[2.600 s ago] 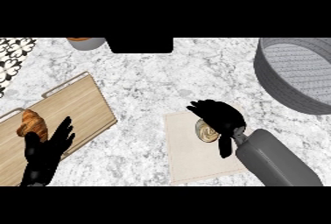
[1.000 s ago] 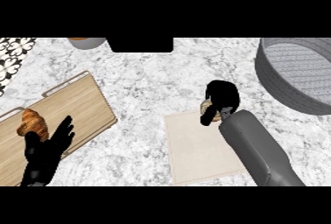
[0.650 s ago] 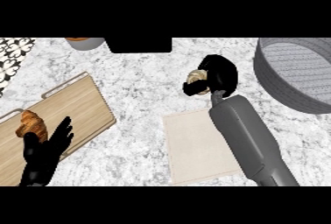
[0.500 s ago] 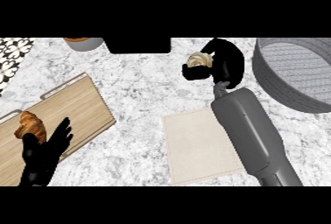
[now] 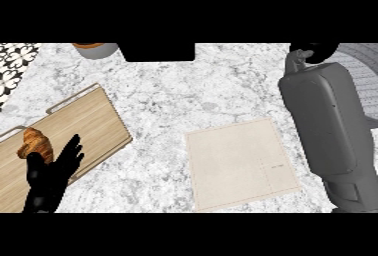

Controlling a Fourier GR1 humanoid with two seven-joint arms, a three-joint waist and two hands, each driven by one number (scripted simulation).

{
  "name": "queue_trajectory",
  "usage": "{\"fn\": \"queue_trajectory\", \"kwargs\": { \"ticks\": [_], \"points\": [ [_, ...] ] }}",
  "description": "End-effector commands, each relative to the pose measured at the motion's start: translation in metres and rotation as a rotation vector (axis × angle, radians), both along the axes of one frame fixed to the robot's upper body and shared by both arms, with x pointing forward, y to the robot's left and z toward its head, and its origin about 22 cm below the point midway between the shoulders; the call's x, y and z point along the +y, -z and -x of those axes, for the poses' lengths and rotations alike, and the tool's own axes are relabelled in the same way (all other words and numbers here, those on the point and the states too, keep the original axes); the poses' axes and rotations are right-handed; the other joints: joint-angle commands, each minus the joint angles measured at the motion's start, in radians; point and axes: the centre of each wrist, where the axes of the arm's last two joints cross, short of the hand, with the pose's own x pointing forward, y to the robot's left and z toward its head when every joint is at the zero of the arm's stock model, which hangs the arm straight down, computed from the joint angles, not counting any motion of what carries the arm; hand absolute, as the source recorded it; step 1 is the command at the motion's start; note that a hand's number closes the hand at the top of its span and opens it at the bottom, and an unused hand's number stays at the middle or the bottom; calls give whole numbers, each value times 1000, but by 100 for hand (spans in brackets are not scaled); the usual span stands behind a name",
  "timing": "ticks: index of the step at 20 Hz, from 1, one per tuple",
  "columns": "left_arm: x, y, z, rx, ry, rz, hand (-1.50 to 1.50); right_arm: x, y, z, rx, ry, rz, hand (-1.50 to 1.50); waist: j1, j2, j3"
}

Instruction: Pick the cupcake from the placemat and place it in the basket

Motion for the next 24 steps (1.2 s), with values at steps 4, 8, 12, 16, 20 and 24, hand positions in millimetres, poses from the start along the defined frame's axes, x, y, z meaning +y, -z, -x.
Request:
{"fn": "queue_trajectory", "kwargs": {
  "ticks": [4,8,12,16,20,24],
  "points": [
    [-10,21,6,114,26,54,0,-48,-72,-3,-62,144,-44,150,10,14,-19],
    [-9,28,9,114,27,48,0,-84,-89,-3,-41,180,-40,150,8,14,-19],
    [-12,17,-5,116,34,49,0,-121,-82,-10,-12,208,-19,150,9,16,-18],
    [-1,18,-3,124,37,46,0,-151,-58,-15,10,234,9,150,11,18,-18],
    [-12,21,5,103,45,49,0,-170,-42,-26,30,232,4,150,27,21,-18],
    [-22,30,0,116,35,39,0,-185,-42,-29,12,221,-60,150,21,22,-18]
  ]
}}
